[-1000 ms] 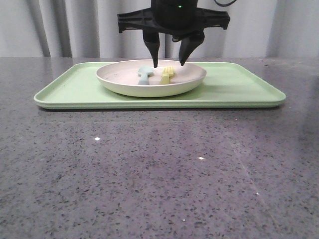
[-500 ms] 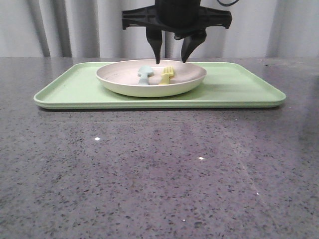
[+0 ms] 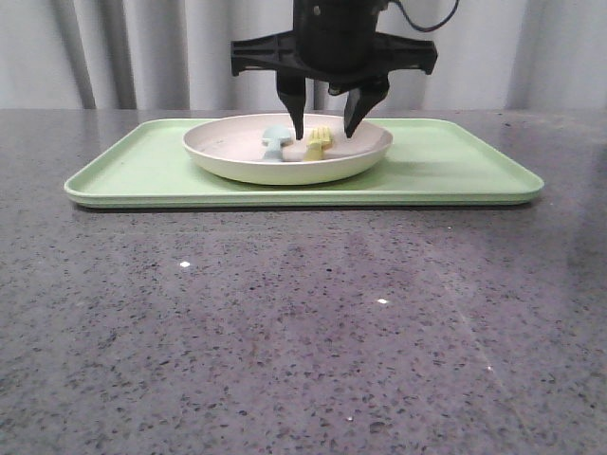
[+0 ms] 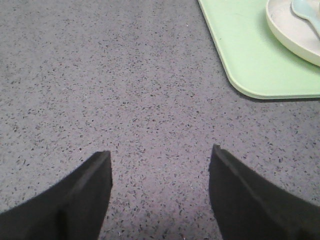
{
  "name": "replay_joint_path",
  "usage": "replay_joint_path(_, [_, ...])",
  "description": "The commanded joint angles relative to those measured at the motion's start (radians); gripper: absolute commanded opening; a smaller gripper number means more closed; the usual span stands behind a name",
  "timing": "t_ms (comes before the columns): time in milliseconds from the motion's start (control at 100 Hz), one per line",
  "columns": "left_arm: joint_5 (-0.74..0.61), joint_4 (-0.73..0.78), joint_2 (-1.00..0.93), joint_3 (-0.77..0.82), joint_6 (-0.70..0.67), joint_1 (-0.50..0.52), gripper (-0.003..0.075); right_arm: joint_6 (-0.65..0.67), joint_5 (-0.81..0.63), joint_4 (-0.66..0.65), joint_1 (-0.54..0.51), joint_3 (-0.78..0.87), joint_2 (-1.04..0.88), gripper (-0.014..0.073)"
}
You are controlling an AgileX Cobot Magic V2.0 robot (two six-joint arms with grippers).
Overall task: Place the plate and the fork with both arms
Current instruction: 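Lower the right gripper and close it on the yellow fork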
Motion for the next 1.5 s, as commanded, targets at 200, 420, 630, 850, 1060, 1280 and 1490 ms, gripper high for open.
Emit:
replay_joint_path(200, [-0.067,0.001,0.003,-0.027,-0.010,0.001,0.0420,0.003,-0.021,0.032,-0.006,-0.033,-0.017,0.0381])
replay_joint_path(420, [-0.067,0.001,0.003,-0.027,-0.010,0.001,0.0420,0.003,-0.012,0.034,-0.005,-0.033,-0.017,0.0371])
replay_joint_path(630, [-0.067,0.001,0.003,-0.027,-0.010,0.001,0.0420,0.003,-0.005,0.034,-0.005,-0.033,-0.017,0.0189])
replay_joint_path(850, [-0.067,0.001,0.003,-0.027,-0.010,0.001,0.0420,0.003,-0.005,0.034,-0.005,-0.033,-0.017,0.0087])
replay_joint_path(1060, [-0.067,0.001,0.003,-0.027,-0.010,0.001,0.0420,0.003,-0.005,0.034,-0.005,-0.033,-0.017,0.0017])
replay_joint_path(1280, [-0.067,0.001,0.003,-0.027,-0.010,0.001,0.0420,0.003,-0.005,0.034,-0.005,-0.033,-0.020,-0.0020])
replay_joint_path(1490, [-0.067,0.001,0.003,-0.027,-0.010,0.001,0.0420,0.003,0.014,0.034,-0.005,-0.047,-0.029,-0.0020])
